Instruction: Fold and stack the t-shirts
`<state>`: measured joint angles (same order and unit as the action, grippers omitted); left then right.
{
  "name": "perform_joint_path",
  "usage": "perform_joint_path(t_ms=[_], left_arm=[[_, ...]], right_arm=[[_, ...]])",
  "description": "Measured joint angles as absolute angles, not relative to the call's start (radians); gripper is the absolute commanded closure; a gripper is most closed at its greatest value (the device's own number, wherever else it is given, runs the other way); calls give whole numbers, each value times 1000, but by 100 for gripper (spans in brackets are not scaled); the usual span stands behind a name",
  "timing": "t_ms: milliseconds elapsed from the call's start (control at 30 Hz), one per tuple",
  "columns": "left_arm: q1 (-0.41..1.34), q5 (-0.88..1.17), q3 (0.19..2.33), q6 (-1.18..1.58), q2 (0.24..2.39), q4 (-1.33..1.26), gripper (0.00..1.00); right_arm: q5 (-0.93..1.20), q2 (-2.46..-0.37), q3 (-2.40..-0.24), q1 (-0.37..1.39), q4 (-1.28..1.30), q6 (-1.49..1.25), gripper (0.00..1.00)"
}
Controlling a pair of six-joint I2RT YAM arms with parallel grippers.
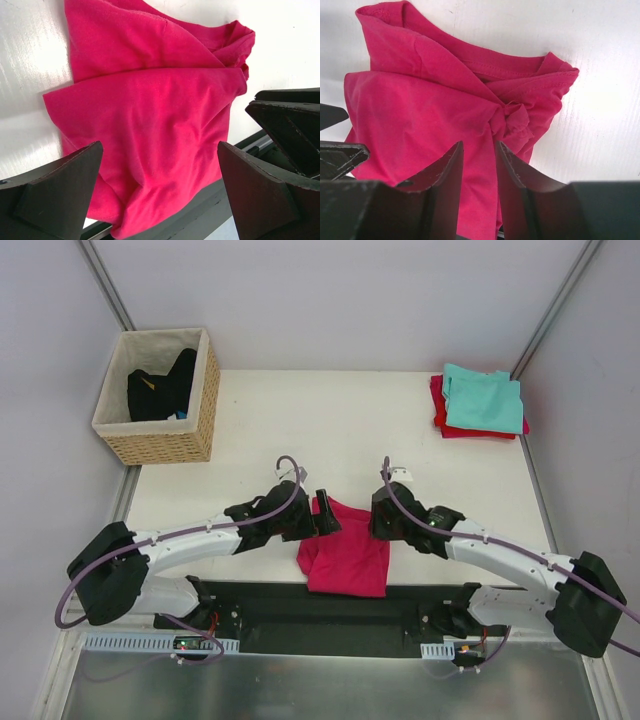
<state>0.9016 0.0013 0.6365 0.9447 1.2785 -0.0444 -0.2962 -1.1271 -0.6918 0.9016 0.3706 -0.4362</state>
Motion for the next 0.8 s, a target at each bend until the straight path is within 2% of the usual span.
perform_joint_path(t_ms=[133,500,800], left_arm=[[900,18,628,945,1290,-65,1],[812,27,519,939,1224,-68,1],[796,29,511,927,1219,-70,1]], right_arm=[[-289,-1159,-690,894,347,-436,60],[-259,-1227,-690,874,290,-436,61],[-241,-1255,-690,860,272,-434,63]])
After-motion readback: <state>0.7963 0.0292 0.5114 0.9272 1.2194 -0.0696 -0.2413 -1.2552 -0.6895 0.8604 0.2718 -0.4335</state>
